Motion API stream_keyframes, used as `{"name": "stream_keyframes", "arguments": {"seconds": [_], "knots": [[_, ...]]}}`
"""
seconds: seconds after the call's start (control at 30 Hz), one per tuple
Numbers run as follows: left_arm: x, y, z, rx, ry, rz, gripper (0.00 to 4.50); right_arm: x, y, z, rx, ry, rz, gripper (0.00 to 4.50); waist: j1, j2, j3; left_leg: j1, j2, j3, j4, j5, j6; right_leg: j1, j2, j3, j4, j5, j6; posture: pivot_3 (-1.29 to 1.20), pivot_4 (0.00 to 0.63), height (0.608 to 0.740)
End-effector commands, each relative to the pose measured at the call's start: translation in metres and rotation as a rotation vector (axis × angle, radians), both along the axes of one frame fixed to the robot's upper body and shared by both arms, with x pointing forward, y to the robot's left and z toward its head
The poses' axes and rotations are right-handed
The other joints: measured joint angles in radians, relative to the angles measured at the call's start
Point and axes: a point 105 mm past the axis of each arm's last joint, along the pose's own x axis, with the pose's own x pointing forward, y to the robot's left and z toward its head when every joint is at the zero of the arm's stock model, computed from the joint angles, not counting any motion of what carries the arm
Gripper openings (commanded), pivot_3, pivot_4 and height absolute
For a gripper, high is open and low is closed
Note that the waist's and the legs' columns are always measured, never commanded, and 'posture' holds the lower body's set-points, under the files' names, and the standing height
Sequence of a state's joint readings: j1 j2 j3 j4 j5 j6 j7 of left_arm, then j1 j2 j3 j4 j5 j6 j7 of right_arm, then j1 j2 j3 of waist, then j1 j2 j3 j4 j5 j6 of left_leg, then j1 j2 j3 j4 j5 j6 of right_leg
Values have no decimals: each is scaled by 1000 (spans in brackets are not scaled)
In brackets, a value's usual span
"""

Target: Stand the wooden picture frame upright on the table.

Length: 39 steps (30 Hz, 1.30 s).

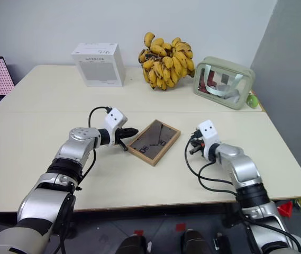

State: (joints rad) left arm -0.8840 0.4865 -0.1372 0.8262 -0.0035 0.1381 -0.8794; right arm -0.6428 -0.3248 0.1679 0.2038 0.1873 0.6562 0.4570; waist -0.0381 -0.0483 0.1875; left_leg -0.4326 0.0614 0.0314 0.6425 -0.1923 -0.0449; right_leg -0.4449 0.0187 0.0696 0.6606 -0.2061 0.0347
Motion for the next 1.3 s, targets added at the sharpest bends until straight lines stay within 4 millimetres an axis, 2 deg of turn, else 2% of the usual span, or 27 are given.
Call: {"name": "stream_keyframes", "arguments": {"seconds": [0.03, 0.2, 0.3, 0.4, 0.53, 0.63, 0.77, 0.83, 0.93, 1.13, 1.3], "knots": [[-15, -10, 6, 15, 31, -100, 17, 8, 18, 16, -4, -69, 51, 0, -3, 0, 0, 0, 0, 0, 0, 0, 0, 0, 0, 0, 1, 0, 0, 0, 150, 740], [-58, -20, 3, 21, 105, -222, 17, 21, 36, 21, -2, -87, 78, 0, -10, 0, 0, 0, 0, 0, 0, 0, 0, 0, 0, 0, 2, -1, -1, 0, 150, 740], [-81, -27, 5, 9, 135, -268, 17, 23, 38, 21, -5, -90, 100, 0, -13, 0, 0, 0, 0, -1, 0, 0, 0, 0, -1, 0, 1, -1, -2, 0, 150, 740], [-94, -29, 9, -50, 172, -260, 17, 20, 37, 19, -2, -78, 135, 0, -11, 0, 0, 0, 0, -1, 0, 0, 0, 0, -1, -1, 1, -2, -3, 0, 150, 740], [-98, -1, 2, -2, 183, -175, 17, 17, 20, 10, -57, -70, 140, 0, -19, 0, 0, 1, 0, -1, 1, 0, 0, 1, -1, 0, 2, -4, -7, 0, 150, 740], [-109, 14, 3, -81, 254, -137, 17, 16, 2, 5, -123, -83, 139, 0, -20, 0, 0, 3, 1, -1, 1, 0, 0, 1, 0, -1, 3, -5, -8, 0, 150, 740], [-122, 22, 13, -381, 455, -75, 733, 15, -10, 1, -156, -93, 143, 0, -21, 1, 0, 3, 1, -1, 1, 0, 0, 1, -1, 0, 2, -5, -8, 0, 150, 740], [-122, 27, 18, -544, 563, -26, 1148, 16, -11, 0, -160, -97, 143, 0, -22, 1, 0, 3, 1, -1, 1, 0, 0, 1, 0, -1, 2, -5, -8, 0, 150, 740], [-119, 31, 12, -669, 699, 56, 1688, 19, -8, -1, -146, -105, 136, 0, -21, 0, 0, 3, 1, -2, 1, 0, 0, 2, 0, -2, 2, -5, -8, 0, 150, 740], [-110, 18, -8, -772, 819, 131, 2879, 17, 8, -8, -129, -105, 155, 0, -25, 0, 0, 5, 0, -3, 1, 0, 0, 4, 0, -1, 2, -5, -8, 0, 150, 740], [-104, 6, -33, -782, 841, 178, 3909, 7, 38, -10, -77, -100, 199, 0, -30, 1, 0, 6, 1, -2, 0, 0, 0, 4, 0, -1, 3, -5, -7, 0, 150, 740]]}}
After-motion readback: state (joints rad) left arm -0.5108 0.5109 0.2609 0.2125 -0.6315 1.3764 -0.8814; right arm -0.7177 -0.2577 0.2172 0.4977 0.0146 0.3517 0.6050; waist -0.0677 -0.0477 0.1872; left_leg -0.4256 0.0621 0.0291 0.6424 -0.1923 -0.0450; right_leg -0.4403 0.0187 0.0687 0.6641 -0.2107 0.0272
